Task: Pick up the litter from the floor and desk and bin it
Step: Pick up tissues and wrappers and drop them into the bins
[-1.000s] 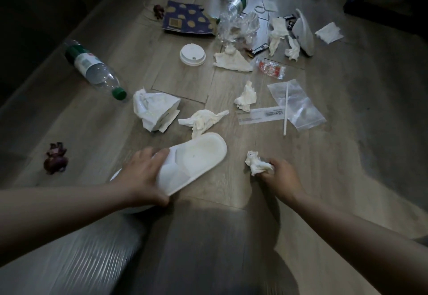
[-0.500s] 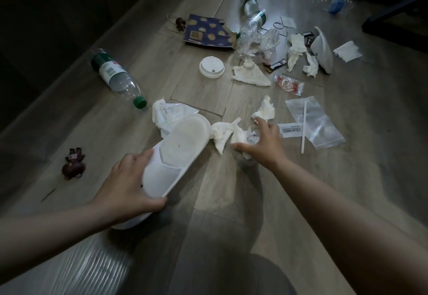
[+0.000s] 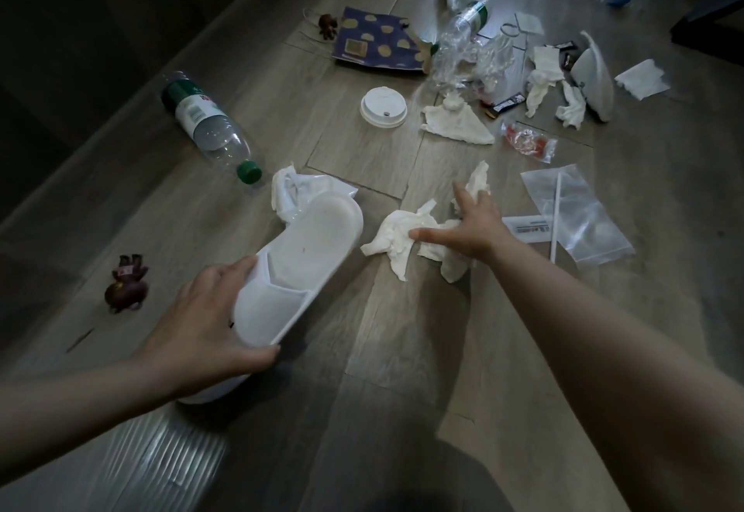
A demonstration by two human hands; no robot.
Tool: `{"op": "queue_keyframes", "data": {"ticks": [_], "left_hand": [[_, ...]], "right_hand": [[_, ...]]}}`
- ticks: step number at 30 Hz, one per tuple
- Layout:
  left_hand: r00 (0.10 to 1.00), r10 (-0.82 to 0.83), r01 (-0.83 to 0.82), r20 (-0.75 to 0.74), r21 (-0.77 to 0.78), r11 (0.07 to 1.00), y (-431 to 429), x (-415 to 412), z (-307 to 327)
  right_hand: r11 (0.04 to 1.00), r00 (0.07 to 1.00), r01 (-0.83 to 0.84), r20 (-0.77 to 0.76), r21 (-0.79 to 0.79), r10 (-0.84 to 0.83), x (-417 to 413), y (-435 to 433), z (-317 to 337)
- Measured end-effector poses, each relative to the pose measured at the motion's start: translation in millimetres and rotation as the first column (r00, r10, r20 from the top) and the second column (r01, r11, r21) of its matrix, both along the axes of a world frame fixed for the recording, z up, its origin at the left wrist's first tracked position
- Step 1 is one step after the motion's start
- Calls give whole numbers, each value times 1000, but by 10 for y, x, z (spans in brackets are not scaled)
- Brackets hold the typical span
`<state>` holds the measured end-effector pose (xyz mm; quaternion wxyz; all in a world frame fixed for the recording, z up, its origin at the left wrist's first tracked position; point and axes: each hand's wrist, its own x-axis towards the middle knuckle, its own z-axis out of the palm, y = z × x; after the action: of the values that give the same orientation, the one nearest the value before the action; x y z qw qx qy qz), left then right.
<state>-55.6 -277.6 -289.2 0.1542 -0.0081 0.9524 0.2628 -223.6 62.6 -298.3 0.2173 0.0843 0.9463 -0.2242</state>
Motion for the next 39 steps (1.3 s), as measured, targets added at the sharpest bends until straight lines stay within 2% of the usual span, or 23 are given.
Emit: {"op": "queue_keyframes", "data": {"ticks": [3,5,10,14,17,22,28,34,39], "left_hand": [[1000,24,-24,13,-18,1000,-29,7,14],[1000,27,-26,15,-25,999,-27,15,18],[999,1,0,47,-32,999,25,8,17],[1000,-8,10,25,-61,998,10,9,-15],[1000,1,0,8,-80,997,-31,17,-46],[1000,-7,7,5,-95,995,-50,-6,-52],[1000,6,-4,28,-91,996,0,-14,31],[999,7,-5,38,-55,998,116,1,108],[1000,21,-21,8,1,1000,382,-22,114]], "right_hand": [[987,988,-46,-139,153,68,189,-256,-156],[976,972,-3,-228,218,54,339,-405,-248],[972,954,120,-294,203,-56,457,-650,-335],[962,956,115,-289,248,-40,474,-704,-377],[959,936,133,-350,252,-38,524,-710,-429],[985,872,142,-484,98,-78,578,-754,-470],[985,916,119,-369,-124,-158,547,-743,-421],[915,908,166,-306,-367,-287,620,-536,-222],[902,899,131,-334,-411,-282,748,-250,180]]}}
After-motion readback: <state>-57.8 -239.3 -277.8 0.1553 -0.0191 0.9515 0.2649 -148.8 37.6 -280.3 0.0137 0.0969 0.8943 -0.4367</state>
